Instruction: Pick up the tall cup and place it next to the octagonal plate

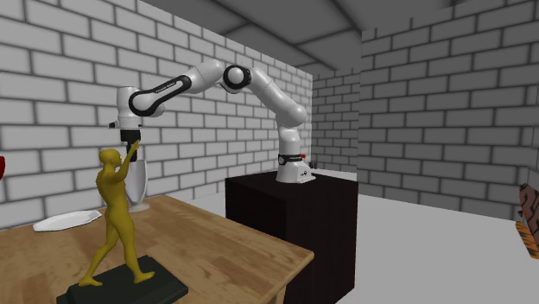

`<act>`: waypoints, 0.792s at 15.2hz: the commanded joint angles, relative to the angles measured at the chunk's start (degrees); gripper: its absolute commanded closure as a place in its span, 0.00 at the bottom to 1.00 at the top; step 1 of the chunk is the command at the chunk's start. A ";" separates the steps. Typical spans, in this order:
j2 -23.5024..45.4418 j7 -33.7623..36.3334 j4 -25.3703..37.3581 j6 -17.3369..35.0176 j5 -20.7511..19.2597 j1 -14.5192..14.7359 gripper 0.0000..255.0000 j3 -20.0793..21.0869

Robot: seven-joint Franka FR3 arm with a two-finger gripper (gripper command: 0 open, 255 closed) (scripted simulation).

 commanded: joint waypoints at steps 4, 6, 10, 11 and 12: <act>1.33 -0.02 -0.13 1.54 0.05 -0.03 1.00 0.04; 1.33 -0.02 -0.12 1.54 0.05 -0.03 1.00 0.04; 1.33 -0.02 -0.12 1.54 0.05 -0.03 0.00 0.04; 1.31 -0.04 -0.14 1.54 0.05 -0.04 0.00 0.04; 1.30 -0.04 -0.15 1.54 0.05 -0.04 0.00 0.04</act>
